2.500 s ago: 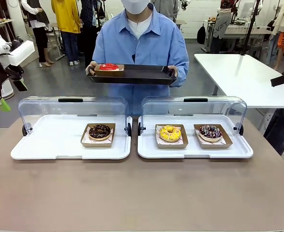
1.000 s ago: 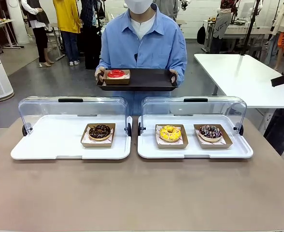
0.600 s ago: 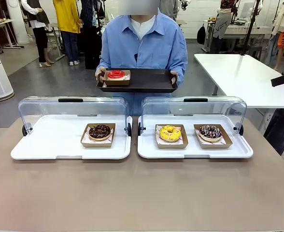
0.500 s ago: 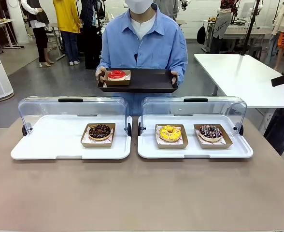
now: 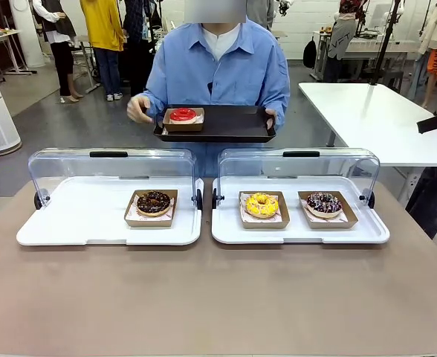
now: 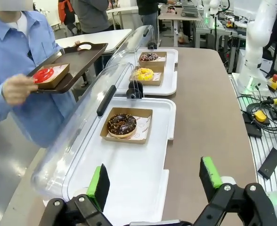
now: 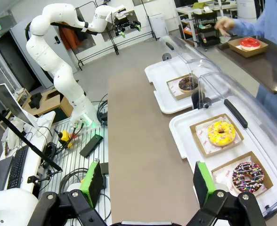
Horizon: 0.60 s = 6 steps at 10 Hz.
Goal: Provide the desired donut to the person.
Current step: Pick up and lift the Paper togo box containing the Donut pointed at by the person.
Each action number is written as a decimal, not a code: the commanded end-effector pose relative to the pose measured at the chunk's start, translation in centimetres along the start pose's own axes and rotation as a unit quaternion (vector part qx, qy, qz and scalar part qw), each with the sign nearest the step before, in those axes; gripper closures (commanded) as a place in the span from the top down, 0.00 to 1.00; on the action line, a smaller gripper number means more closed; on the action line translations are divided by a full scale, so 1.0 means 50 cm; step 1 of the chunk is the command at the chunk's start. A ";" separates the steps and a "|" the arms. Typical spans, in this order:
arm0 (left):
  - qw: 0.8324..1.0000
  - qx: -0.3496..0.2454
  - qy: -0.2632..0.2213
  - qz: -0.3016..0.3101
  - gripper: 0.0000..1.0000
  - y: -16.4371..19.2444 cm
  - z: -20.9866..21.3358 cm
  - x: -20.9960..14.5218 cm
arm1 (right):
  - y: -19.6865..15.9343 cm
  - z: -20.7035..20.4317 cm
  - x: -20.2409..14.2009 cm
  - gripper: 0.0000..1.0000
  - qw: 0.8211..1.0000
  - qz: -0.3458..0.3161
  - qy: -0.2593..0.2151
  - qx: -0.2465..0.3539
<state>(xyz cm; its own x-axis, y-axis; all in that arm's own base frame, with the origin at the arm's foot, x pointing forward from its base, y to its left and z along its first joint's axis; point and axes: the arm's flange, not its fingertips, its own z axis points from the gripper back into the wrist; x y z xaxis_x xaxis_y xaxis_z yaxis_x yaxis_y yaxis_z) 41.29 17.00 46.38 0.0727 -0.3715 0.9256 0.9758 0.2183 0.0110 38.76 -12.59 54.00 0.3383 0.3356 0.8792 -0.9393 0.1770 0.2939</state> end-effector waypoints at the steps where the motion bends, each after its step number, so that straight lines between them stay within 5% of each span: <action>1: 1.000 -0.001 -0.003 0.001 1.00 -0.002 0.001 -0.001 | 0.000 -0.002 0.000 1.00 1.000 0.002 -0.003 0.003; 6: 1.000 -0.001 -0.003 0.001 1.00 -0.002 0.001 -0.001 | 0.000 -0.002 0.000 1.00 1.000 0.002 -0.003 0.003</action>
<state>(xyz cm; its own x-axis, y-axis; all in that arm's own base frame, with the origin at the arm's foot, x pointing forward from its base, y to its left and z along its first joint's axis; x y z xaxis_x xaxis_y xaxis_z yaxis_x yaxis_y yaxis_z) 41.29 16.95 46.38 0.0724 -0.3706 0.9260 0.9763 0.2160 0.0101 38.76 -12.59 54.00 0.3383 0.3356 0.8792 -0.9393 0.1770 0.2939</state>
